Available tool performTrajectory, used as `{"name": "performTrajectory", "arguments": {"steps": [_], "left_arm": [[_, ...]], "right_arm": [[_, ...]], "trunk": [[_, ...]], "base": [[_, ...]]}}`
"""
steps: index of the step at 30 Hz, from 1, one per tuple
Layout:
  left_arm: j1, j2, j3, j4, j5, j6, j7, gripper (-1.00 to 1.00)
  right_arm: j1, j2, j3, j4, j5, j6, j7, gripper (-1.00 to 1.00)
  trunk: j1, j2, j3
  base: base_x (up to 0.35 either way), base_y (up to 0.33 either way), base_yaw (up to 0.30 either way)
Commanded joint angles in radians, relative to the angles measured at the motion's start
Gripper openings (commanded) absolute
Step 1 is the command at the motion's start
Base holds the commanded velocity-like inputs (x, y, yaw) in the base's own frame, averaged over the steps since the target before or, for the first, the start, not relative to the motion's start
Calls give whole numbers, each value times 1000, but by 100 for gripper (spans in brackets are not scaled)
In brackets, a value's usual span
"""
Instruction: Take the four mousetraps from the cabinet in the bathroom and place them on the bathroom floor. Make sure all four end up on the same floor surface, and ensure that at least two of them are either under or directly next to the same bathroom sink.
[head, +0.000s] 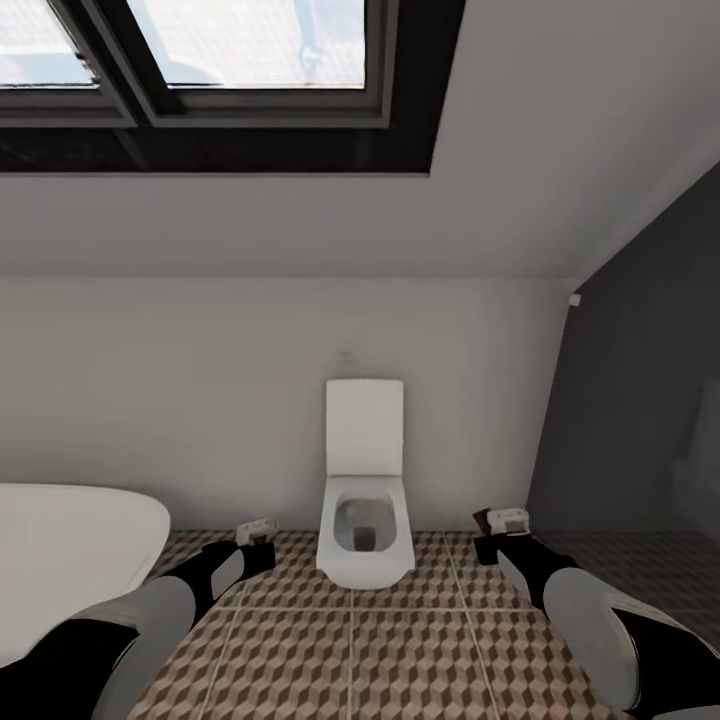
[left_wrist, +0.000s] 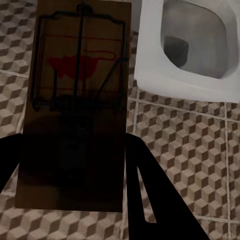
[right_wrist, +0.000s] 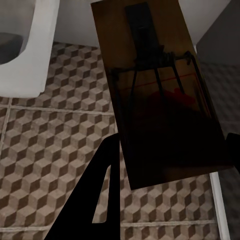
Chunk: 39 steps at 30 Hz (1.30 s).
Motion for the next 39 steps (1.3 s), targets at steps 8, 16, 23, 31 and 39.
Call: {"name": "performTrajectory", "arguments": {"steps": [8, 16, 23, 31, 39], "left_arm": [[0, -6, -10, -4, 4, -3, -4, -100], [0, -30, -13, -4, 2, -5, -3, -100], [-1, -32, -14, -4, 3, -4, -4, -100], [0, -33, -14, -4, 3, -3, -3, -100], [-1, -39, -15, -17, 3, 4, -3, -100]], "right_arm": [[0, 0, -8, -1, 9, 4, -1, -100], [0, 0, -9, -1, 9, 4, -1, -100], [0, 0, -9, -1, 8, 4, 1, -100], [0, 1, -8, -1, 8, 4, 7, -100], [0, 4, -8, 6, 6, 2, 7, -100]], "trunk": [[0, -1, -1], [4, -8, -4], [31, -57, -26], [62, -113, -51], [92, -169, -76]], "base": [[17, -5, 0], [1, 0, 0], [0, 0, 0], [0, 0, 0], [0, 0, 0]]}}
